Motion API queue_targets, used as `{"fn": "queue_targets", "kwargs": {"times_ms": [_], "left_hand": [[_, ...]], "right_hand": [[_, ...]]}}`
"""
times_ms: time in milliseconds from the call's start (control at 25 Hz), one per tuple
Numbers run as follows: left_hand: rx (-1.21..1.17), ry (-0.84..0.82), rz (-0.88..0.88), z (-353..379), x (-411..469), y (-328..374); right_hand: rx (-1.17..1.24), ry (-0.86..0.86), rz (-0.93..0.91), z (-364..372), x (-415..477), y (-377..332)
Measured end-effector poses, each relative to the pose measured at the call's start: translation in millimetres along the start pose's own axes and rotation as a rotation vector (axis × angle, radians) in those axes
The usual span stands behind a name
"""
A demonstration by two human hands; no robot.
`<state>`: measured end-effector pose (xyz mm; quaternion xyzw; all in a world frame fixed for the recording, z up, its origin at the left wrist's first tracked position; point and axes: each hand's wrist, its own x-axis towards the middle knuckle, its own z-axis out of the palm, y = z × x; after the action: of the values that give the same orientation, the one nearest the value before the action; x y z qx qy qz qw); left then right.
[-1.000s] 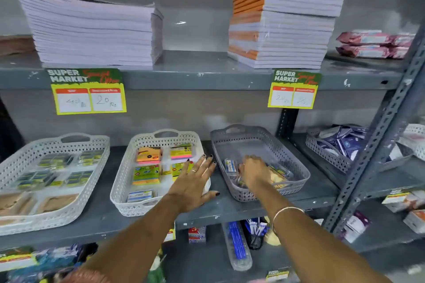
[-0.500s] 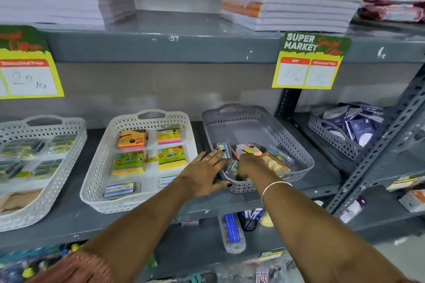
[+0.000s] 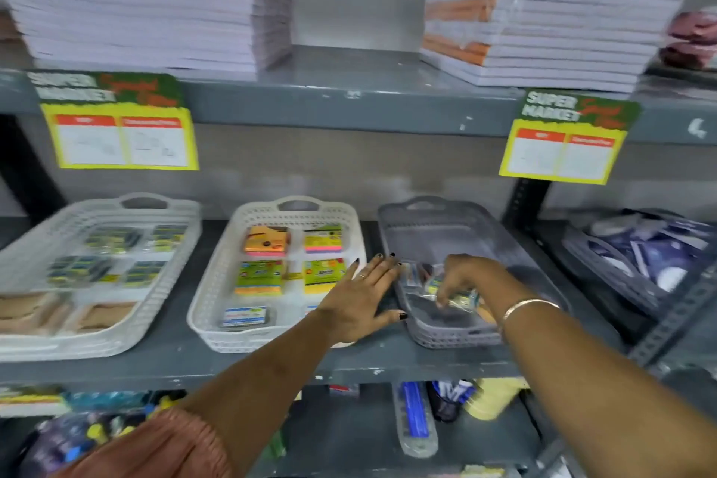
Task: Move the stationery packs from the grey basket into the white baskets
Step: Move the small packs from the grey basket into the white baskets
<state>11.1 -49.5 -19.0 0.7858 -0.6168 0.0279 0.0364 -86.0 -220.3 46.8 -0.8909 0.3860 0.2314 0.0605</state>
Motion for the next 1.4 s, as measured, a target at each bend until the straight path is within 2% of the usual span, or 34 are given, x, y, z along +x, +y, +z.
{"fn": "queue_targets", "kwargs": {"times_ms": [160, 320, 400, 560, 720, 800, 1040, 1400], "left_hand": [[0.109, 0.049, -0.217, -22, -44, -61], [0.089, 0.111, -0.409, -43, -131, -147], [0.107, 0.15, -0.46, -49, -183, -189], [0.094, 0.013, -0.514, -54, -269, -253], [0.096, -0.055, -0.511, -41, -300, -289], [0.076, -0.026, -0.518, -34, -301, -291], [0.021, 0.028, -0.578, -29, -303, -291], [-0.023, 0.001, -0.592, -30, -304, -288]], "right_hand": [[0.005, 0.063, -0.055, -29, 2, -34], [0.03, 0.199, -0.215, -55, -7, -113], [0.079, 0.25, -0.324, -61, -12, -168], [0.153, 0.337, -0.456, -56, -23, -292], [0.215, 0.381, -0.497, -43, -32, -398], [0.171, 0.357, -0.503, -32, -31, -431], [-0.003, 0.291, -0.487, 16, -9, -483], [-0.017, 0.245, -0.416, 35, 15, -503]]}}
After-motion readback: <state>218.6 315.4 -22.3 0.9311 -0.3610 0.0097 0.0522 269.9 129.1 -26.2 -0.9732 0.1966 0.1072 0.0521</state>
